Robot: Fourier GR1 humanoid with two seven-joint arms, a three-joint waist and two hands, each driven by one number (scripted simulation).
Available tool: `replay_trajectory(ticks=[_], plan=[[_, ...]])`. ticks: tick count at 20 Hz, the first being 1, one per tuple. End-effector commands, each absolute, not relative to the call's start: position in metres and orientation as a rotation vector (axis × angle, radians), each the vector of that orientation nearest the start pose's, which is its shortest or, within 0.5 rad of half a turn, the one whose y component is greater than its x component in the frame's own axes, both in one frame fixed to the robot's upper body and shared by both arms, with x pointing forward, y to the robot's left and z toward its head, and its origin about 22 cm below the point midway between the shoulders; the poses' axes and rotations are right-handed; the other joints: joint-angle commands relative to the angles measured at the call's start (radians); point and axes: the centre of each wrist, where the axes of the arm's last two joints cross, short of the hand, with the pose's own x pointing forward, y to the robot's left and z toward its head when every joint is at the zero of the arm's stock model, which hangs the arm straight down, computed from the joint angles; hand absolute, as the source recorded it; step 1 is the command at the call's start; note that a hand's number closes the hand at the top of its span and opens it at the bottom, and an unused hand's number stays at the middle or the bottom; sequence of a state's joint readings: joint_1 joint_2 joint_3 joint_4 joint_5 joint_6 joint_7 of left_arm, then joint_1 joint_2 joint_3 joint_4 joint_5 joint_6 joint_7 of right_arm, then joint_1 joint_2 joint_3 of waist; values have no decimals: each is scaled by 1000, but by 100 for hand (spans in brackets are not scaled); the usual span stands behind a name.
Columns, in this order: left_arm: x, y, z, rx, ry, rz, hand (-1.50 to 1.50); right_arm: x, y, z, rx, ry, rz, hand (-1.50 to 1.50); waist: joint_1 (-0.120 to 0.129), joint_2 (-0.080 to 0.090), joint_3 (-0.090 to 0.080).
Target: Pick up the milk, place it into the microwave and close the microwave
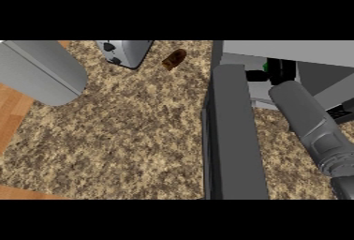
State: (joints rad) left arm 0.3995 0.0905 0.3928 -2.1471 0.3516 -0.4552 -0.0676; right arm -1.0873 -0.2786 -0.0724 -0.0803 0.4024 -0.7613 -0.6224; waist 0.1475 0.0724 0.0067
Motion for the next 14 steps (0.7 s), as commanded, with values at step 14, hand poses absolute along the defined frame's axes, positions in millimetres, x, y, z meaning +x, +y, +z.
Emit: replay_trajectory(ticks=[14], plan=[[141,314,75,-223,-1915,-201,-150,435,-236,27,-507,-1955,382,-150,-50,-22,-1]])
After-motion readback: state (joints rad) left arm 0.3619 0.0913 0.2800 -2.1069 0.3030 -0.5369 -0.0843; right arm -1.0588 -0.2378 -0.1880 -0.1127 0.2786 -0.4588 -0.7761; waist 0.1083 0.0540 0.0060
